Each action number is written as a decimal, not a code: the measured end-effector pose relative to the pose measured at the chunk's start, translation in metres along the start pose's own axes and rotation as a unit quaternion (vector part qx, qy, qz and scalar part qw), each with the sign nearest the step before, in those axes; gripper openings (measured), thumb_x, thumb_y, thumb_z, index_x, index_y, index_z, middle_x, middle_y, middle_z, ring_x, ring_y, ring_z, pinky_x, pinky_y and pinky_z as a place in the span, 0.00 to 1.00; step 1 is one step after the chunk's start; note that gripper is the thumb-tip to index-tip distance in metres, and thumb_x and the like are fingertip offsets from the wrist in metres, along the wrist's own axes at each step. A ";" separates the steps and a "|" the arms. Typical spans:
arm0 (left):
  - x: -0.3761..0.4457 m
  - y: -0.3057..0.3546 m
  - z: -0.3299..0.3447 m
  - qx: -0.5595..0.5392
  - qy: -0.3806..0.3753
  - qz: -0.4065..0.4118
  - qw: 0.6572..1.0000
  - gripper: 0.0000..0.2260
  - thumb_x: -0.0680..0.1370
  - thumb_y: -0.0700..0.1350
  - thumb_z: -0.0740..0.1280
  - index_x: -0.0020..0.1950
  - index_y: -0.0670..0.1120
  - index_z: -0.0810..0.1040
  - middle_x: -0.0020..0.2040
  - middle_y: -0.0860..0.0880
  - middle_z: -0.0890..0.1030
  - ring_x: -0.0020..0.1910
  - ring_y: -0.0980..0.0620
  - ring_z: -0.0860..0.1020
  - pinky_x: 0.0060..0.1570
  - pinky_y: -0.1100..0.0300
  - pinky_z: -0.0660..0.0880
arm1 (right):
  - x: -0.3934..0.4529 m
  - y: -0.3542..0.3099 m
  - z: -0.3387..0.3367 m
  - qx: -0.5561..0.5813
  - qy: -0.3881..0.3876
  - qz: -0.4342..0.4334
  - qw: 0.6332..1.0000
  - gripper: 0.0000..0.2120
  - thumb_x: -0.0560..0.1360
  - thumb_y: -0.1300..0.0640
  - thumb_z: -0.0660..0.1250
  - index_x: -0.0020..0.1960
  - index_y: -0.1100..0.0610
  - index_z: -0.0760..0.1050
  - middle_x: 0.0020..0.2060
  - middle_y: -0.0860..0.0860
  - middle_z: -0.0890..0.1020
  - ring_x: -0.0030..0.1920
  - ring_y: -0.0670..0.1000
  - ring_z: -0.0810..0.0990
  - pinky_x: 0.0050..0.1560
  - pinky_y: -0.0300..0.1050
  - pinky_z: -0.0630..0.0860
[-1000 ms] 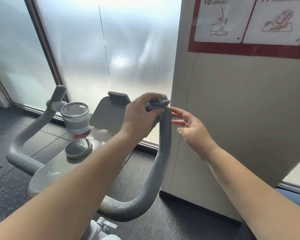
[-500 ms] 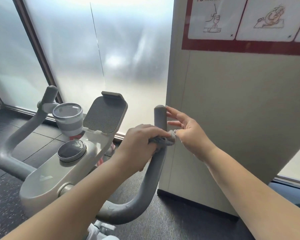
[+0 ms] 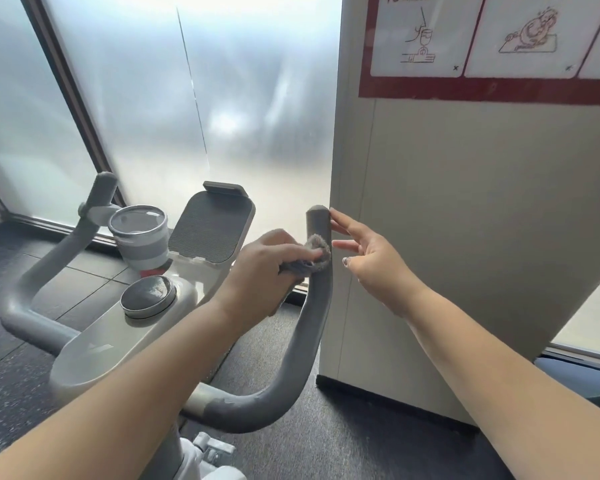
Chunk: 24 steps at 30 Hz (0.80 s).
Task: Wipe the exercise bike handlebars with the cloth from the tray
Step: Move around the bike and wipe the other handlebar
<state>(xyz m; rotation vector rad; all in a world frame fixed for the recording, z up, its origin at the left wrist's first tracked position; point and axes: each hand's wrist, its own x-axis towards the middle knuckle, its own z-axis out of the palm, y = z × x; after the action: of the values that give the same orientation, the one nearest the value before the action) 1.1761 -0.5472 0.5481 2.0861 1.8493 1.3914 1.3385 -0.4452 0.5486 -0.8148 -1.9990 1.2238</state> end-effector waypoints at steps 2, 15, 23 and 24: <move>-0.013 -0.006 -0.004 0.016 -0.075 0.026 0.997 0.17 0.69 0.32 0.73 0.51 0.50 0.85 0.44 0.53 0.80 0.43 0.60 0.77 0.45 0.70 0.73 | -0.001 0.000 0.000 -0.001 -0.001 -0.001 1.000 0.39 0.71 0.76 0.50 0.72 0.41 0.64 0.65 0.35 0.73 0.62 0.44 0.75 0.56 0.35 0.74; 0.036 0.002 0.004 0.017 0.070 0.042 0.997 0.17 0.71 0.30 0.69 0.54 0.47 0.84 0.49 0.51 0.79 0.48 0.58 0.76 0.49 0.72 0.72 | -0.012 0.005 0.000 -0.006 0.010 -0.008 1.000 0.34 0.75 0.71 0.58 0.70 0.39 0.66 0.63 0.37 0.76 0.63 0.46 0.74 0.62 0.41 0.70; -0.015 -0.003 0.006 -0.014 -0.100 0.047 0.994 0.19 0.70 0.26 0.67 0.50 0.47 0.85 0.46 0.57 0.78 0.50 0.62 0.78 0.52 0.73 0.71 | -0.016 0.007 0.005 0.002 0.018 -0.003 1.000 0.36 0.74 0.72 0.57 0.70 0.38 0.66 0.64 0.36 0.75 0.63 0.44 0.74 0.56 0.35 0.71; -0.020 -0.001 0.003 -0.021 -0.117 0.037 0.992 0.20 0.70 0.26 0.66 0.50 0.47 0.85 0.47 0.59 0.77 0.50 0.65 0.77 0.51 0.74 0.70 | -0.017 0.006 0.006 0.002 0.017 -0.004 1.000 0.36 0.74 0.72 0.57 0.70 0.37 0.66 0.64 0.36 0.74 0.63 0.44 0.74 0.56 0.34 0.71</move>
<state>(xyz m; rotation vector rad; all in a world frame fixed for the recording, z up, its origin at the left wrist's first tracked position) 1.1790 -0.5610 0.5338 2.2090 1.6554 1.1285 1.3456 -0.4592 0.5373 -0.8204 -1.9689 1.2021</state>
